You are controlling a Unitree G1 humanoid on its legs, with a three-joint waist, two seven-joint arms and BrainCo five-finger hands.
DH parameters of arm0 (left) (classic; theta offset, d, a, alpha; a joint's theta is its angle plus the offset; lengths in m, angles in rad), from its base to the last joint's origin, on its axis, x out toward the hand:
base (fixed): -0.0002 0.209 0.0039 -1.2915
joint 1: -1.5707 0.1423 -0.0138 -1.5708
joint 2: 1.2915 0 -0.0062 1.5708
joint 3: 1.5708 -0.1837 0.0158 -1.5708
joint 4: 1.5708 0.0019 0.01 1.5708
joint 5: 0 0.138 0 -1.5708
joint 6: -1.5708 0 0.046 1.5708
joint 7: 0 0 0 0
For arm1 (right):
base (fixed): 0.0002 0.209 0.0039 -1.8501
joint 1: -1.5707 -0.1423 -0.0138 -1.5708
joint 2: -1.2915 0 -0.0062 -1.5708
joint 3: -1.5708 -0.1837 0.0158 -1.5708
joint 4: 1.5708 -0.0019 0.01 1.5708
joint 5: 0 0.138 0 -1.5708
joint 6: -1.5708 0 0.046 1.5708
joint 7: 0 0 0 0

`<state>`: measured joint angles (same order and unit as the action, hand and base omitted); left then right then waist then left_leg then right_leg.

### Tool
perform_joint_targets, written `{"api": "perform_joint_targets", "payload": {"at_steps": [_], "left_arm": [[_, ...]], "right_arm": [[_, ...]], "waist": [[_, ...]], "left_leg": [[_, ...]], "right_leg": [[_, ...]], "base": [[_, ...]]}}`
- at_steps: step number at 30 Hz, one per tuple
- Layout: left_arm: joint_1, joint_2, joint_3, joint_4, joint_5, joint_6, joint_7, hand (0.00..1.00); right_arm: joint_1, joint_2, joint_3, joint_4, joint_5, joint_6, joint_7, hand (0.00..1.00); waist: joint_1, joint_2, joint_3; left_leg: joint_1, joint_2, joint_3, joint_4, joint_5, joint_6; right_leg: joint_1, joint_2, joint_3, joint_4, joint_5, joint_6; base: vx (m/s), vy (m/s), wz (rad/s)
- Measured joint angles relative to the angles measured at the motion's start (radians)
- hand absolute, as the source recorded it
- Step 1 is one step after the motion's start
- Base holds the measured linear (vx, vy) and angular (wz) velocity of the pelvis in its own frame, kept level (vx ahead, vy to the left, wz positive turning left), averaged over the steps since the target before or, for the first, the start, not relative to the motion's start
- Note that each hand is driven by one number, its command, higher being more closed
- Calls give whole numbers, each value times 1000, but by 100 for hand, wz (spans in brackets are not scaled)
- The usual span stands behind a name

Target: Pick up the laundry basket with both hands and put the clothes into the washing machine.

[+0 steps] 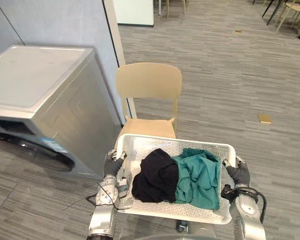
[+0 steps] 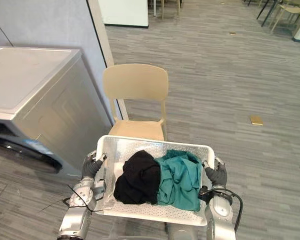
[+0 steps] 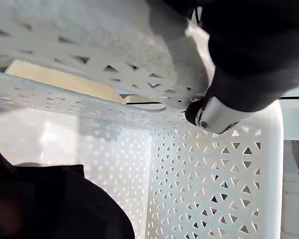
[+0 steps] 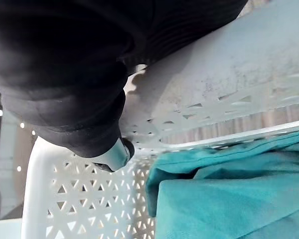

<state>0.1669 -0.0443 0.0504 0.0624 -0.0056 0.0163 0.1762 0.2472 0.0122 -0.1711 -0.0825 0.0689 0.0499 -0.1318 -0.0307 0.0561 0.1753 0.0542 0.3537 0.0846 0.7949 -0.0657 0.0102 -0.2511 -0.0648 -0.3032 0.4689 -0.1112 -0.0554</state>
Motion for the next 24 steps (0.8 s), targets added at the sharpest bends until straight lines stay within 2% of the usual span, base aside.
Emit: {"api": "perform_joint_targets", "payload": {"at_steps": [1,2,3,4,5,6,7,8,9,11,12,13,15,16,17,24], "left_arm": [[14,-3,4,-6,-2,-1,1,100],[56,-14,3,-20,-4,-4,3,100],[71,-14,-1,-20,-6,-5,3,100],[77,-14,-1,-20,-9,-5,2,100],[92,-20,-1,-21,-21,-5,1,100],[100,-22,-1,-21,-23,-5,-1,100],[104,-25,-4,-20,-24,-5,-3,100],[107,-26,-2,-20,-24,-5,-3,100],[121,-26,-1,-14,-24,-5,-2,100],[149,-27,-5,-11,-23,-3,-5,100],[158,-23,4,-3,-22,-4,-7,100],[158,-22,6,-3,-22,-5,-8,100],[159,-12,40,-3,-21,-15,-21,100],[162,-8,51,-3,-20,-15,-21,100],[158,-7,61,-4,-13,-16,-21,100],[147,10,116,-14,18,-22,-20,100]], "right_arm": [[5,-6,9,-5,1,0,0,100],[27,-16,20,-15,2,0,-1,100],[42,-19,22,-16,2,0,0,100],[47,-19,24,-16,3,0,1,100],[57,-22,31,-17,9,0,2,100],[61,-31,32,-17,11,1,6,100],[63,-49,30,-12,29,1,7,100],[65,-58,32,-4,38,1,8,100],[65,-56,34,18,40,2,10,100],[92,-50,34,20,41,3,27,100],[104,-24,34,21,41,2,33,100],[104,-21,33,21,41,2,35,100],[105,-3,46,23,40,2,47,100],[104,2,52,31,40,2,49,100],[101,9,54,39,40,2,51,100],[-4,19,78,146,40,1,68,100]], "waist": [[5,6,2],[31,5,6],[45,-7,13],[45,-19,19],[48,-36,24],[46,-37,24],[48,-29,21],[49,-24,19],[55,-11,13],[51,-2,4],[46,-15,-7],[48,-20,-9],[54,-68,-22],[64,-76,-28],[75,-78,-28],[72,-80,-19]], "left_leg": [[-46,26,-11,100,20,3],[-147,51,-34,317,8,8],[-209,39,-25,361,-23,22],[-235,26,-18,348,-42,21],[-281,4,24,171,-92,-1],[-287,-19,38,-43,-103,-21],[-275,-53,36,-268,-93,-45],[-272,-67,34,-344,-74,-64],[-266,-84,43,-401,-28,-89],[-243,-107,60,-439,40,-80],[-221,-133,64,-472,25,-88],[-219,-139,65,-479,27,-86],[-210,-194,78,-525,35,-73],[-204,-206,83,-537,36,-71],[-198,-216,83,-546,36,-67],[-201,-236,95,-607,53,-56]], "right_leg": [[25,18,-5,-7,-10,-9],[106,54,-14,-49,-28,-34],[175,64,-21,-105,-30,-36],[206,63,-25,-132,-30,-36],[273,63,-39,-200,-30,-32],[295,63,-53,-221,-33,-27],[297,61,-58,-225,-42,-12],[298,61,-56,-225,-48,-2],[310,64,-48,-226,-58,12],[334,69,-46,-224,-78,46],[339,41,-44,-219,-93,69],[337,36,-43,-218,-94,71],[332,-12,-41,-225,-107,95],[332,-23,-40,-228,-107,97],[334,-30,-38,-229,-105,101],[314,-39,-20,-262,-92,112]], "base": [[488,-283,-17],[468,-228,-20],[459,-207,-12],[574,-239,28],[530,-204,41],[510,-176,41],[320,-44,21],[281,26,-8],[267,57,-18],[306,176,2],[282,191,17],[188,142,22],[213,169,21],[188,139,16],[139,90,9],[14,7,-1]]}}
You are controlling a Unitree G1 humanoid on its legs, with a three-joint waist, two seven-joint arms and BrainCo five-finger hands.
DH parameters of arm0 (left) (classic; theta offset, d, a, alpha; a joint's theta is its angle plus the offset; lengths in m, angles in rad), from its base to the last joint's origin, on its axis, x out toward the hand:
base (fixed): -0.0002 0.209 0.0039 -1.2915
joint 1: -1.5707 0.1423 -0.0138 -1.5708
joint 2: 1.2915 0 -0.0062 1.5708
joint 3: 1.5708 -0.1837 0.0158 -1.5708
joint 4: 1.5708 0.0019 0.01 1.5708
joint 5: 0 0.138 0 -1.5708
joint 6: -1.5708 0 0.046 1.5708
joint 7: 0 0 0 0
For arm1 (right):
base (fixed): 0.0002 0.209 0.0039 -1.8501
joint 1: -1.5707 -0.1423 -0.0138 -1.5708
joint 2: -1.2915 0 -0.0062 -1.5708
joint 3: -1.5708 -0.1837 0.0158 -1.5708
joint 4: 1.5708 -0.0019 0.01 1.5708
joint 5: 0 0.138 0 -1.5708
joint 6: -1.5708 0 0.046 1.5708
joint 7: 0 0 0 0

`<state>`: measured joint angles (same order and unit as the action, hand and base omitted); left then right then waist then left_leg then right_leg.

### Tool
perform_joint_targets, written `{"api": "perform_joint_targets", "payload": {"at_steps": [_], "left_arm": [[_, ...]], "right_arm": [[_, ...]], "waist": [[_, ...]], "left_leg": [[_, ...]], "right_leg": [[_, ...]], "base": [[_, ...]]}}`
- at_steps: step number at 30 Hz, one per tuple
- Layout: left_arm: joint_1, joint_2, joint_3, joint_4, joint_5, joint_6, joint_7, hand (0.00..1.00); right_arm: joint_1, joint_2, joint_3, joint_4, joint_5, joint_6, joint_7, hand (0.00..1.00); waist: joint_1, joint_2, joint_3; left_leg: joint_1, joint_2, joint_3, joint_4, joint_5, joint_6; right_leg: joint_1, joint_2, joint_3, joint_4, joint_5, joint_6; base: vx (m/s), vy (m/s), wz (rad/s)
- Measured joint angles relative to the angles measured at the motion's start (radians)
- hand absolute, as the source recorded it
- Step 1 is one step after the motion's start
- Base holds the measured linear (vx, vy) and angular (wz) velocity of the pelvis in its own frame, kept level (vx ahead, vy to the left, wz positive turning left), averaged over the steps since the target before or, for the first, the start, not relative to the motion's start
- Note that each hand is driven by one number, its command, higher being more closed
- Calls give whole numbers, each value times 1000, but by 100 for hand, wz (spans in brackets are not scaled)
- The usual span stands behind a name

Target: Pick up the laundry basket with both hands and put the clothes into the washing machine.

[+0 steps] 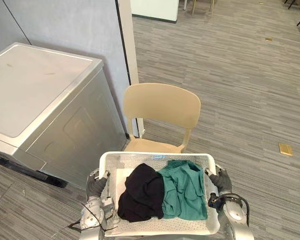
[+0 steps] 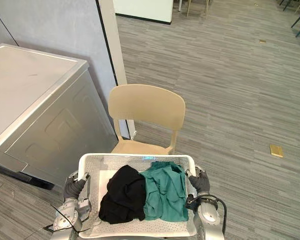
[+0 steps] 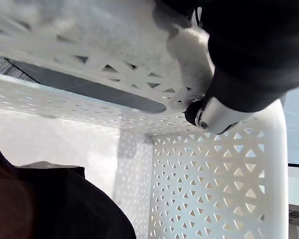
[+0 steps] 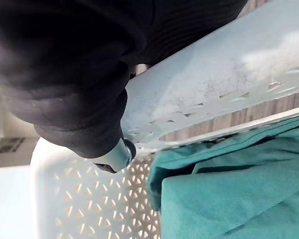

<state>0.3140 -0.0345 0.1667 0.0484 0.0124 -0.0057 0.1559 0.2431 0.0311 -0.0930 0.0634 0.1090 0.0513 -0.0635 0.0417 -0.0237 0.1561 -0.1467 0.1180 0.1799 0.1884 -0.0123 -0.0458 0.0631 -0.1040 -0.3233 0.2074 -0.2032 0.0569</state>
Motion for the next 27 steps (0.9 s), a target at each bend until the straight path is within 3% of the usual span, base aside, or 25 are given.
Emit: {"api": "perform_joint_targets", "payload": {"at_steps": [7,13,18,27], "left_arm": [[-337,74,3,93,-9,2,59,100],[-609,173,-9,245,-60,-2,133,100],[-732,242,-33,328,-94,-3,153,100],[-776,241,-43,312,-159,-2,153,100]], "right_arm": [[-280,-19,-30,63,6,-5,-78,100],[-466,-50,-6,81,4,-11,-180,100],[-538,-69,15,121,6,-38,-224,100],[-557,-79,13,50,3,-45,-278,100]], "waist": [[-5,17,161],[-3,25,271],[0,25,296],[-3,29,322]], "left_leg": [[-158,-2,-15,-60,107,18],[-230,-32,-26,-112,174,32],[-286,-53,-34,-116,192,22],[-327,-68,-42,-154,216,37]], "right_leg": [[-220,-4,-3,89,15,-12],[-354,-43,-4,189,5,-17],[-441,-79,-6,268,-21,-17],[-491,-100,-39,294,-28,-19]], "base": [[-123,32,6],[-79,36,7],[-35,-5,12],[5,-18,11]]}}
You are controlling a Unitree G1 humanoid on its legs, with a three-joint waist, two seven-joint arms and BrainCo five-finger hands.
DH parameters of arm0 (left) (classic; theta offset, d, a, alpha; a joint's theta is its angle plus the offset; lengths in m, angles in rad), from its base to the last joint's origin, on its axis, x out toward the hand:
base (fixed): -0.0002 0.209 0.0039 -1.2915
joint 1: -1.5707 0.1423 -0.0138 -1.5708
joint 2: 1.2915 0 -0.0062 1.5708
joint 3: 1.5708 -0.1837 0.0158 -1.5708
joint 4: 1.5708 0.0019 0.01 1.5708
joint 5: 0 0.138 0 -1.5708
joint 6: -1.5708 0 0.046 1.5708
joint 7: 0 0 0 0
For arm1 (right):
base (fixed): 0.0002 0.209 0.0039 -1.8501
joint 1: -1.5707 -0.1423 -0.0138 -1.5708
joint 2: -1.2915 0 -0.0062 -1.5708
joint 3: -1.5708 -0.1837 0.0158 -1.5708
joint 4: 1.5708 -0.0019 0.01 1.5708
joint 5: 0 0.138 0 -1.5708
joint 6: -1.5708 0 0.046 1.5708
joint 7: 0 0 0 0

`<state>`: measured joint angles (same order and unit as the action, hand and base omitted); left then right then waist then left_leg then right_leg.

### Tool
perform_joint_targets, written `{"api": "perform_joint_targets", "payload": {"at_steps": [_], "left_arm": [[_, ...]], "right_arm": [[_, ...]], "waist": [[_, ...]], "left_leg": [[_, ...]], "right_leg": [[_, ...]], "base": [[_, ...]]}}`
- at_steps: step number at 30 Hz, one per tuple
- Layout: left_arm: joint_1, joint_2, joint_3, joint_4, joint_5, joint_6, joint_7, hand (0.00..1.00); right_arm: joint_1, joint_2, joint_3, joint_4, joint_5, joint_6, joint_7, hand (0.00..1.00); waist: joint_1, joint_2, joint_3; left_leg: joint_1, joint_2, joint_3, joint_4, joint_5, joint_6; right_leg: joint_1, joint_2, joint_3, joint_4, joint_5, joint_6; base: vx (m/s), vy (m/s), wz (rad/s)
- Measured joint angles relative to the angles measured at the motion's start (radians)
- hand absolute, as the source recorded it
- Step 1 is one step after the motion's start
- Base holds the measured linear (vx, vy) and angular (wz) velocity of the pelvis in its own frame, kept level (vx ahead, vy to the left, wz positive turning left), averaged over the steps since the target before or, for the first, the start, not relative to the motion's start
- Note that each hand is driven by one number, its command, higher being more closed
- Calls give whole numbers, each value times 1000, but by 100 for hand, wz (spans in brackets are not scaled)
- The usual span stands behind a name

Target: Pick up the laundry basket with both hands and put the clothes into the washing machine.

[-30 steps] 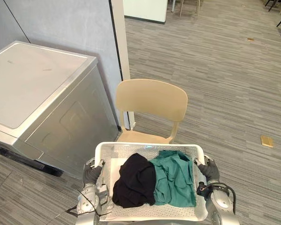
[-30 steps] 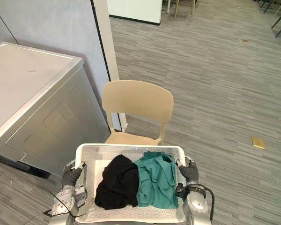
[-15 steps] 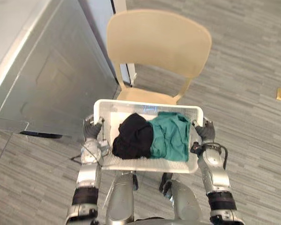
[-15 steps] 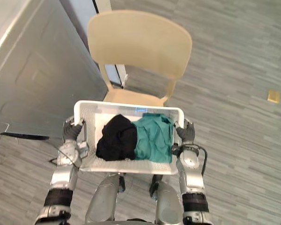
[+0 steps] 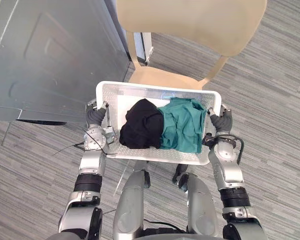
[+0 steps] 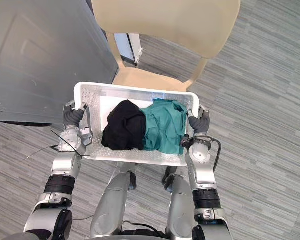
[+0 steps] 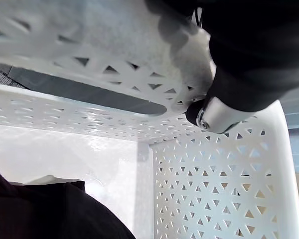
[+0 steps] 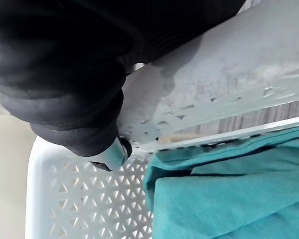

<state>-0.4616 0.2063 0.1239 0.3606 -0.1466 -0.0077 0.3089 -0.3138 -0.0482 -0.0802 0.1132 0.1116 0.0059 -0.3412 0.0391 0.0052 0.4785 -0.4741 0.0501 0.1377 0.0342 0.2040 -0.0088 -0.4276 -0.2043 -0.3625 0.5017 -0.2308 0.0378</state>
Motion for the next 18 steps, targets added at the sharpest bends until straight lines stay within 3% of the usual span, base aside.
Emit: {"api": "perform_joint_targets", "payload": {"at_steps": [5,6,11,18], "left_arm": [[-42,0,0,-26,0,0,0,100],[-46,-1,0,-41,0,0,0,0],[-106,-8,5,-48,-1,1,45,0],[-141,-56,107,-48,-79,4,135,0]], "right_arm": [[-26,0,-11,-23,-2,-5,-31,100],[-37,1,-21,-23,-2,-5,-32,0],[-56,0,-43,-35,1,-6,-35,0],[-46,4,-49,-44,1,4,-50,0]], "waist": [[-1,1,2],[-1,0,4],[0,1,16],[-2,1,20]], "left_leg": [[-6,-2,0,1,0,0],[-7,-2,0,1,0,0],[-24,0,4,5,-1,0],[-33,8,16,19,-1,0]], "right_leg": [[0,-6,-16,0,0,0],[0,-6,-18,0,0,0],[-14,-6,-21,0,0,0],[-16,-2,-23,-2,0,0]], "base": [[33,-33,4],[36,-50,1],[29,-43,1],[37,-54,-1]]}}
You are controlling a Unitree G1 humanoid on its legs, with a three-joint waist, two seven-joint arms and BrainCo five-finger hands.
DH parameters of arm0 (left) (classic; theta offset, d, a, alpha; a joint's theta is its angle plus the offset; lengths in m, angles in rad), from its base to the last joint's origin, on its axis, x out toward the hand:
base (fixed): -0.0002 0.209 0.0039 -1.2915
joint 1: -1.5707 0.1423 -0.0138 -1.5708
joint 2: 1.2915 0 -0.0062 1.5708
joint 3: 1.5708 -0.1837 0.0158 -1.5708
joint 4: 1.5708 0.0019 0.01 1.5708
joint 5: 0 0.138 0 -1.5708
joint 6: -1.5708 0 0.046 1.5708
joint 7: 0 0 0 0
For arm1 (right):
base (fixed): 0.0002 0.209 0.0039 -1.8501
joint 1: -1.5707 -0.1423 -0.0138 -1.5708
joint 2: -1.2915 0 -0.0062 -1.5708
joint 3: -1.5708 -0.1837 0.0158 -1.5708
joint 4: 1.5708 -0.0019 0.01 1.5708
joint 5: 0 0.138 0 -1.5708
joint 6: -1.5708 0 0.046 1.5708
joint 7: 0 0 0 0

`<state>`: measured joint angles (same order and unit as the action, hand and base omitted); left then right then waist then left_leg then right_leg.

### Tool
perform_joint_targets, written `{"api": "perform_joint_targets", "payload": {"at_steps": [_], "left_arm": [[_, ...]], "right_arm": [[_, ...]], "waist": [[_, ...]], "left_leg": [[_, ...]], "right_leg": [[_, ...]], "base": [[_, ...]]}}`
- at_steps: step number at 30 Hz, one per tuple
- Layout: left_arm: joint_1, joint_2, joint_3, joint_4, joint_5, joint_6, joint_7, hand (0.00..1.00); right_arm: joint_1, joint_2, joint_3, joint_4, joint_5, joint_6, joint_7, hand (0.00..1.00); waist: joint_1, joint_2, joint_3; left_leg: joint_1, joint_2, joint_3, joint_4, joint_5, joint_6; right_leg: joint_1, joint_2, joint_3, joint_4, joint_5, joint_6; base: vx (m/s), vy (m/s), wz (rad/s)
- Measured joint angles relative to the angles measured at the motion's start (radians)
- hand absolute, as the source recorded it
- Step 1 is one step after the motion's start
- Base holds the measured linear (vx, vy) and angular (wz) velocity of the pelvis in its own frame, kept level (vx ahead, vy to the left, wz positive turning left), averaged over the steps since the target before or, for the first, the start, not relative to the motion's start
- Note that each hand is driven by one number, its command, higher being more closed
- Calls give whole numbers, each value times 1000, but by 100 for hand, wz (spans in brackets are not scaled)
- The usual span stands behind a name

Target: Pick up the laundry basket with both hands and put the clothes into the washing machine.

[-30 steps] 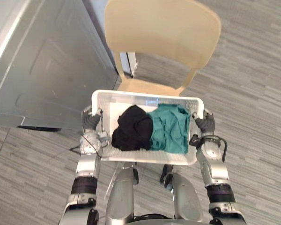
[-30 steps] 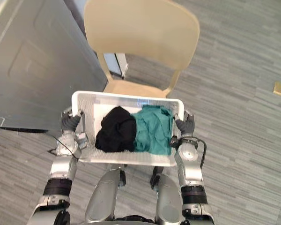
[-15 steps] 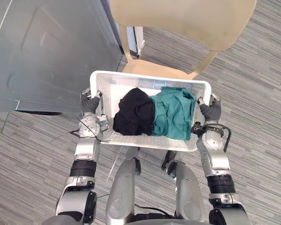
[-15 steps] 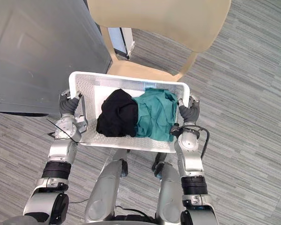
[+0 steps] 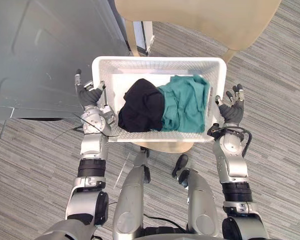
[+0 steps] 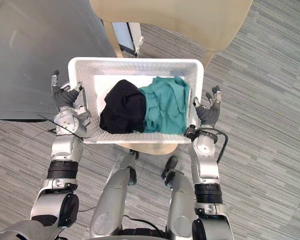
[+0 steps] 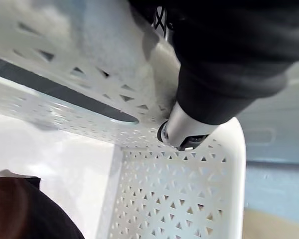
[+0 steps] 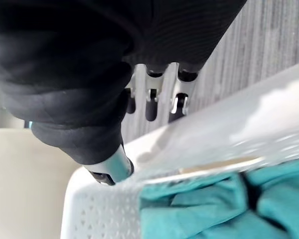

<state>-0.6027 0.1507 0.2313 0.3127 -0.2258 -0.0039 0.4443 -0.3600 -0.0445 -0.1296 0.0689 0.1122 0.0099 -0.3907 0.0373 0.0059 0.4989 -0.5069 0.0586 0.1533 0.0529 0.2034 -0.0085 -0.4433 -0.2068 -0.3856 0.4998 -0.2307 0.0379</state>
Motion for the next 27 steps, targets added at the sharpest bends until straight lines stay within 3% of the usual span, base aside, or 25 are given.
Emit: {"api": "perform_joint_targets", "payload": {"at_steps": [11,23,27], "left_arm": [[-20,-9,27,-72,1,-2,15,0],[-24,2,6,-85,62,22,-50,0],[127,-11,4,-250,62,16,-51,0]], "right_arm": [[41,7,-33,-18,-1,17,1,0],[62,21,-68,-64,-5,22,4,0],[166,30,-46,-145,-5,20,27,0]], "waist": [[2,0,0],[0,1,-1],[6,3,-3]], "left_leg": [[1,6,21,0,-9,-1],[-8,30,104,67,-27,11],[47,63,140,136,-86,21]], "right_leg": [[1,-1,1,0,0,0],[23,1,1,-5,1,0],[100,19,5,-13,0,0]], "base": [[5,-24,-1],[34,-32,-2],[35,-34,-14]]}}
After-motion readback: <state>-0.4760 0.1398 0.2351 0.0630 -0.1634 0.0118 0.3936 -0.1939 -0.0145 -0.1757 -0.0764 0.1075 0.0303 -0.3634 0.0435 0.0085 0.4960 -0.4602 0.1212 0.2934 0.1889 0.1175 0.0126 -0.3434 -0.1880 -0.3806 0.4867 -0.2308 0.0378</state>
